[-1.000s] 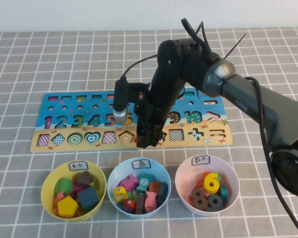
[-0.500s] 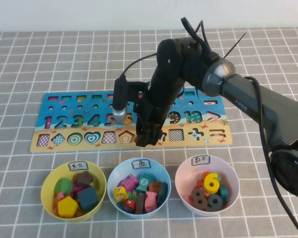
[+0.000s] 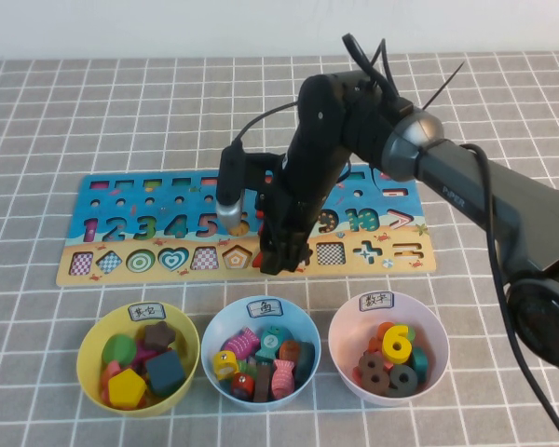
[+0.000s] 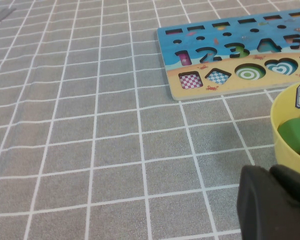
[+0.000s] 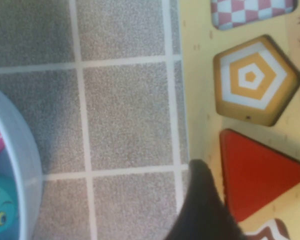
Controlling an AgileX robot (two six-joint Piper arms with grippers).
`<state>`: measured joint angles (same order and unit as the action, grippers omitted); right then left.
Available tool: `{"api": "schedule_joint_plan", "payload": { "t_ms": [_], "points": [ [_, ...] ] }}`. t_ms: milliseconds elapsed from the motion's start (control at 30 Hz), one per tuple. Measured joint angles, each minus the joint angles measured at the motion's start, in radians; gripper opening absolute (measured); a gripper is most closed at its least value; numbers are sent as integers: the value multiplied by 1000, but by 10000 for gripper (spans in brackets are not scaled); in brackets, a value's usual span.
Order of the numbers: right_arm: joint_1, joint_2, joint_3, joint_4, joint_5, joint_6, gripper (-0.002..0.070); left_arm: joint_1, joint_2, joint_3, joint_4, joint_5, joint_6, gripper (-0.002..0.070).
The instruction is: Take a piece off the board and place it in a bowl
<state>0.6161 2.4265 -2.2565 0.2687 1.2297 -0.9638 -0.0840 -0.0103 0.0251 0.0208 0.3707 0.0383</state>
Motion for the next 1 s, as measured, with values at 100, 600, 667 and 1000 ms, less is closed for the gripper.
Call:
{"api": "schedule_joint_plan", "payload": {
  "t_ms": [100,600,667,1000],
  "points": [
    [0,8,0,0,-4,0,396,0,0,0,0,0,0,0],
    [0,11,0,0,-17,0,395,0,0,0,0,0,0,0],
    [0,11,0,0,-17,0,390,0,0,0,0,0,0,0],
    [0,11,0,-2,-25,16,274,0,0,0,0,0,0,0]
  ]
}}
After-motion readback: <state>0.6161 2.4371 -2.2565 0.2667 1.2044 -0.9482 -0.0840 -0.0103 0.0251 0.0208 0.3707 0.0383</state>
